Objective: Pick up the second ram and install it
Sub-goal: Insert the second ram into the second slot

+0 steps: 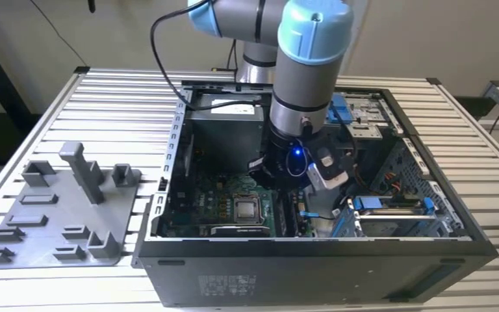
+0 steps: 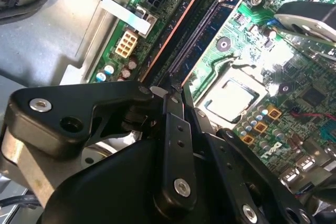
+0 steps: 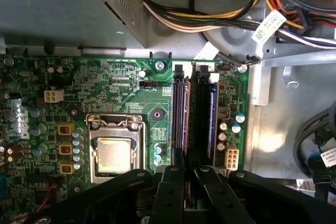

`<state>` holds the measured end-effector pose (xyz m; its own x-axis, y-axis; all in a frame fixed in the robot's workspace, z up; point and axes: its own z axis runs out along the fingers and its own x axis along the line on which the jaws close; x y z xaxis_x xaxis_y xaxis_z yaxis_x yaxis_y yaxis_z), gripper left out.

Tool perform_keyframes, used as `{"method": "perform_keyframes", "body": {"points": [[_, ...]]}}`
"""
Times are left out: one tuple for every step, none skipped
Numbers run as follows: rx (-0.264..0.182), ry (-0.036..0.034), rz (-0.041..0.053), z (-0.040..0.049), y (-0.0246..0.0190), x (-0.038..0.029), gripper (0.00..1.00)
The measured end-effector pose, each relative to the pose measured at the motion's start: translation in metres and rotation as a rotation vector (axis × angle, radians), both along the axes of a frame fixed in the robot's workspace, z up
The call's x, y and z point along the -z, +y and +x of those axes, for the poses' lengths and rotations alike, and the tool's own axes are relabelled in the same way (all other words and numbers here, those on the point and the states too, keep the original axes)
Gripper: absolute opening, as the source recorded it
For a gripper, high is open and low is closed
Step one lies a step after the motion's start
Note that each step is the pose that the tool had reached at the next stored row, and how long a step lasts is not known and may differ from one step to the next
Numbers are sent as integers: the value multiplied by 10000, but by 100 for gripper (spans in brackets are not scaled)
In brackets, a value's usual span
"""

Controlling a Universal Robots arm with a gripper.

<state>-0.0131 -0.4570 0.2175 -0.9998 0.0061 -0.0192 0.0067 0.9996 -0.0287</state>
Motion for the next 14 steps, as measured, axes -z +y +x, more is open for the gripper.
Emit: {"method": "perform_keyframes", "body": {"points": [[0, 1, -1, 0, 0, 3, 14], [0, 1, -2, 0, 0, 5, 14], [1, 0, -2, 0, 0, 7, 14], [0, 0, -1, 0, 0, 7, 14], [1, 0, -1, 0, 0, 8, 14], [1, 0, 1, 0, 0, 9, 14], [1, 0, 1, 0, 0, 9, 14], [1, 0, 1, 0, 0, 9, 14], [1, 0, 1, 0, 0, 9, 14], [1, 0, 1, 0, 0, 9, 14], [1, 0, 1, 0, 0, 9, 14], [0, 0, 1, 0, 0, 9, 14], [1, 0, 1, 0, 0, 9, 14], [1, 0, 2, 0, 0, 10, 14]]}}
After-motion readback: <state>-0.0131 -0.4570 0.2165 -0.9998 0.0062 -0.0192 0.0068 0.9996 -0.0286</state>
